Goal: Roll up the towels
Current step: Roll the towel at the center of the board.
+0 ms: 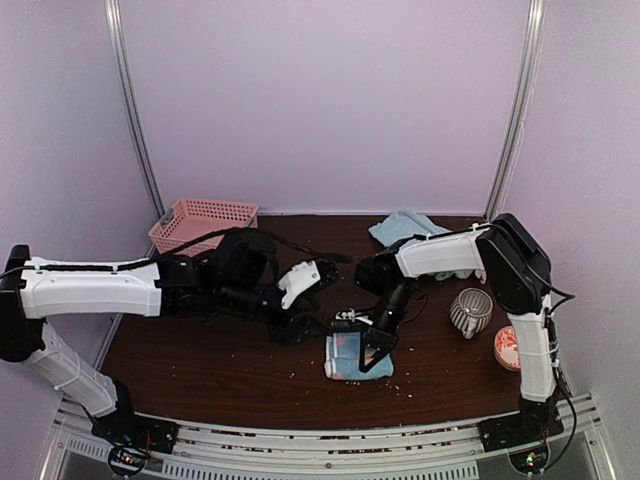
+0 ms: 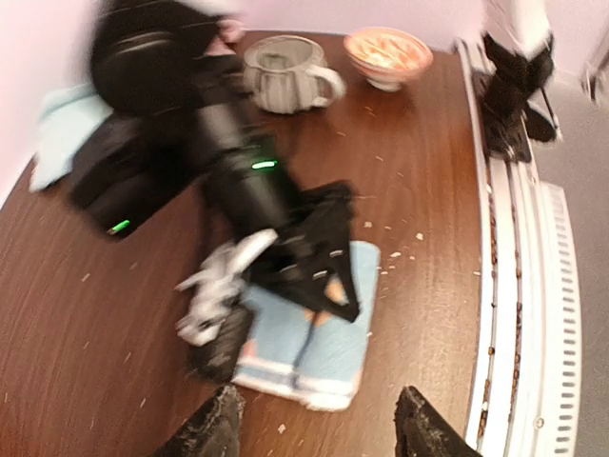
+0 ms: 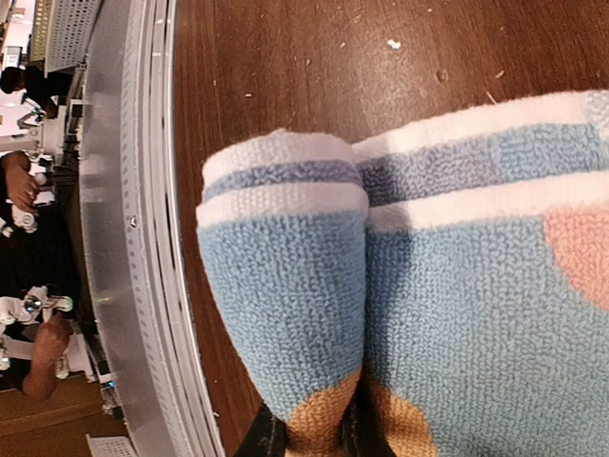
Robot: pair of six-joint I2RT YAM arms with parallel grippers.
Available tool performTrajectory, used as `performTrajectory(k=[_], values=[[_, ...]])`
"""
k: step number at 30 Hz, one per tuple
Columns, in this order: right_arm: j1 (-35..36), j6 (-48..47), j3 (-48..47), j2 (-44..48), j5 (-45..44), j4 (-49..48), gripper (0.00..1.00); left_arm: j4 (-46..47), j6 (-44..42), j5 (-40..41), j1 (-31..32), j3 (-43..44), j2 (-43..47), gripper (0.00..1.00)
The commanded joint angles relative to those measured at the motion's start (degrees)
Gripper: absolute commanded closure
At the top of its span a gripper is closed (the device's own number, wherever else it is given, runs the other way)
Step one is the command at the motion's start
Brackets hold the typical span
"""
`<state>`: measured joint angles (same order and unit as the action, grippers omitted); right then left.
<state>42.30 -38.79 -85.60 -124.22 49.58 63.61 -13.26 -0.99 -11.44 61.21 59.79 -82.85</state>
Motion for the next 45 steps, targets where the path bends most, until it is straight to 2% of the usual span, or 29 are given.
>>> performTrajectory(k=[1, 5, 9, 13, 19, 24, 29, 33, 37, 41, 45], values=[[-0.46, -2.34, -1.04, -7.19, -4.13, 4.05, 0.9, 0.4, -9.74, 7.86, 7.29, 4.88, -11.95, 0.44], [-0.64, -2.98, -1.39, -7.59, -4.1, 4.75, 0.89, -2.0, -14.95, 13.24, 10.54, 10.85, -22.01, 0.44], [-0.65, -3.16, -0.71, -7.59, -4.02, 4.0, 0.88, -2.48, -19.57, 17.27, 11.94, 14.89, -27.94, 0.42], [-0.64, -4.04, 0.22, -6.84, -3.02, 4.31, 0.87, -3.27, -21.37, 19.03, 12.41, 17.74, -31.21, 0.44], [-0.64, -4.1, 0.31, -6.47, -2.82, 4.09, 0.87, -4.11, -22.35, 19.0, 12.53, 18.93, -33.8, 0.53], [-0.64, -4.11, -0.38, -6.51, -2.52, 4.53, 0.86, -4.72, -22.3, 18.75, 12.53, 19.05, -35.06, 0.55], [-0.64, -6.31, -1.28, -6.03, -1.49, 6.23, 0.84, -5.2, -21.41, 18.52, 12.86, 19.01, -35.57, 0.64], [-1.48, -10.51, -4.2, -3.61, 0.98, 13.19, 0.79, -6.4, -20.44, 18.32, 12.8, 18.88, -35.94, 0.74], [-2.44, -11.82, -4.75, 1.94, 1.39, 14.07, 0.69, -9.12, -18.97, 14.95, 12.79, 20.71, -36.51, 0.84], [-3.9, -9.37, -7.44, 5.37, -0.04, 14.11, 0.67, -11.44, -18.53, 11.68, 12.79, 22.66, -37.25, 0.91], [-6.02, -6.59, -10.9, 9.02, -2.87, 14.17, 0.64, -16.05, -17.52, 8.77, 12.79, 25.54, -38.81, 0.94]])
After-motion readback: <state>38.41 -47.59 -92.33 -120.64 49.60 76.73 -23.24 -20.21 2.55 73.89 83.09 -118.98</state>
